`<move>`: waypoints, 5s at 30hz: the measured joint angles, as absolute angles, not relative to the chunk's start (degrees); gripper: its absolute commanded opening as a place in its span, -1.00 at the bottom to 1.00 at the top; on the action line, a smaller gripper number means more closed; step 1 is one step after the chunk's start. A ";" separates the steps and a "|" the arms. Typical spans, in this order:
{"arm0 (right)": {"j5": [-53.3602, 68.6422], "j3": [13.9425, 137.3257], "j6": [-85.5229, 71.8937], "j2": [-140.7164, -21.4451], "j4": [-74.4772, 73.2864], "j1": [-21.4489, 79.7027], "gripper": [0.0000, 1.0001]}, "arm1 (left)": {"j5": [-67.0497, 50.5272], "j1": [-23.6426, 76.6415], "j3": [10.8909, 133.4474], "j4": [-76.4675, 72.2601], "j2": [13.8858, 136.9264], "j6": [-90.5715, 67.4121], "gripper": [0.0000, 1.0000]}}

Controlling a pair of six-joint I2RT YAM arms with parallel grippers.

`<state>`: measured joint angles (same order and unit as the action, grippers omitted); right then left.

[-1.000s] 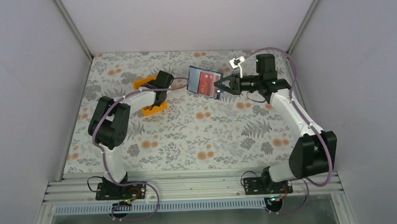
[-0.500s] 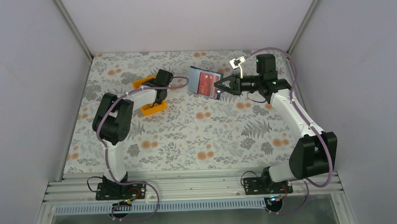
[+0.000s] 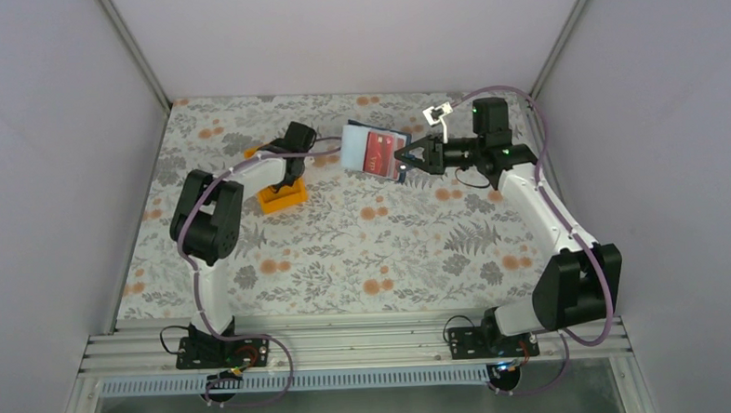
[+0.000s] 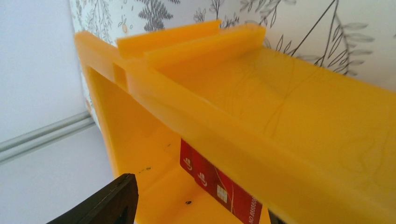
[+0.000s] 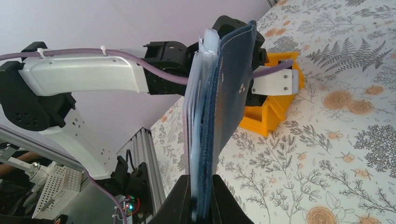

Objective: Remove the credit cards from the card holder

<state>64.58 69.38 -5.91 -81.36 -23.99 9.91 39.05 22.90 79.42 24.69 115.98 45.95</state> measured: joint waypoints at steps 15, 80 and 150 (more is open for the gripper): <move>63.96 70.78 -5.93 -81.36 -25.85 9.85 -0.92 | 17.39 20.91 84.16 35.66 103.44 42.41 0.68; 70.54 71.48 -1.83 -77.69 -24.03 14.00 -0.91 | -52.42 27.55 103.66 55.94 94.65 20.32 0.09; 73.01 72.77 1.39 -78.74 -23.88 15.09 -0.59 | -55.86 25.82 98.39 47.88 89.25 12.53 -0.95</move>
